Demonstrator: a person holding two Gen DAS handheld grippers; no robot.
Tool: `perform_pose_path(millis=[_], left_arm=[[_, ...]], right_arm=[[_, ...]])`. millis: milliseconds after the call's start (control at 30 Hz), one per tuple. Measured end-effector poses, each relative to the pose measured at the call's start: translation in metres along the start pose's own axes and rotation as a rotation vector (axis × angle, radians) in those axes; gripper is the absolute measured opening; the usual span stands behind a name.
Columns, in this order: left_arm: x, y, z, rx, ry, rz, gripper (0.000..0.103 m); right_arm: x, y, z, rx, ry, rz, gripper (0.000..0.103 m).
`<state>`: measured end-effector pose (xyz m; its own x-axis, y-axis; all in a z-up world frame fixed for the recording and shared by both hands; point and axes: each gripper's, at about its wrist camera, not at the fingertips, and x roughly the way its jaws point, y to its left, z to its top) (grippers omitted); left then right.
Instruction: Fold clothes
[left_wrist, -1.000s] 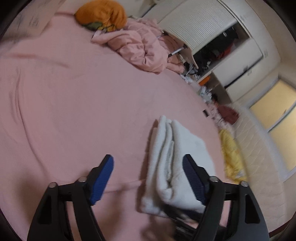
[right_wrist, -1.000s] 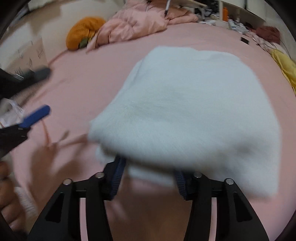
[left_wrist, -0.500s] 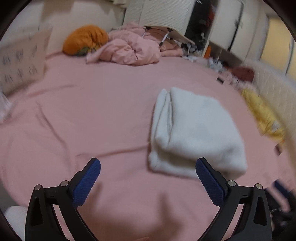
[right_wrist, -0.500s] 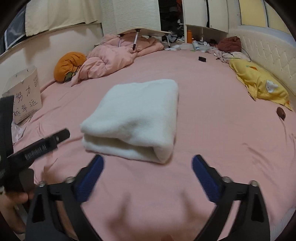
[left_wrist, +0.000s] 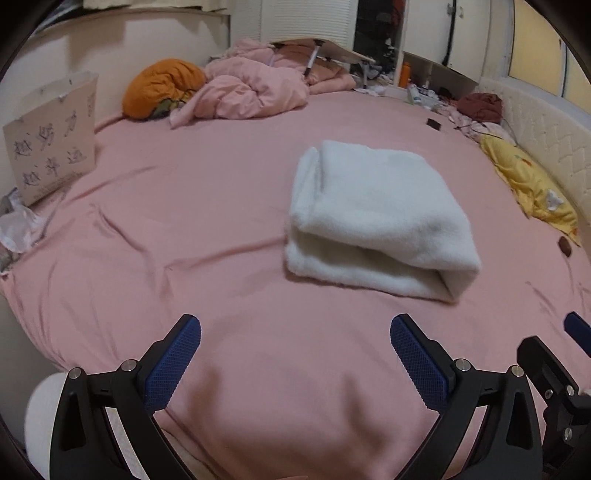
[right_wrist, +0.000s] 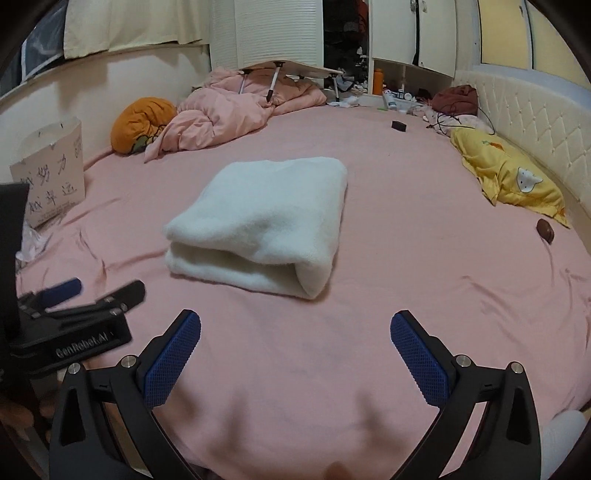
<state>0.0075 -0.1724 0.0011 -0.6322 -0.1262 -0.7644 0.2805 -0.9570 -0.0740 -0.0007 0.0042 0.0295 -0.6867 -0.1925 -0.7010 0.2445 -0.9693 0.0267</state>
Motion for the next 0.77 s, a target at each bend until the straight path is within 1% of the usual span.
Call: perform_pose_path(millis=[100, 567, 700, 767], left_arm=[[0.0, -0.003, -0.003, -0.007, 0.012, -0.028, 0.103], [0.005, -0.012, -0.006, 0.012, 0.044, -0.085, 0.103], [0.003, -0.011, -0.006, 0.005, 0.026, -0.107, 0.103], [0.0, -0.011, -0.005, 0.013, 0.003, -0.087, 0.103]], right_arm=[[-0.003, -0.002, 0.0, 0.004, -0.007, -0.004, 0.103], [-0.006, -0.006, 0.002, 0.005, -0.008, -0.025, 0.103], [-0.005, -0.009, 0.002, 0.02, -0.001, -0.026, 0.103], [-0.004, -0.01, 0.002, 0.02, 0.0, -0.031, 0.103]])
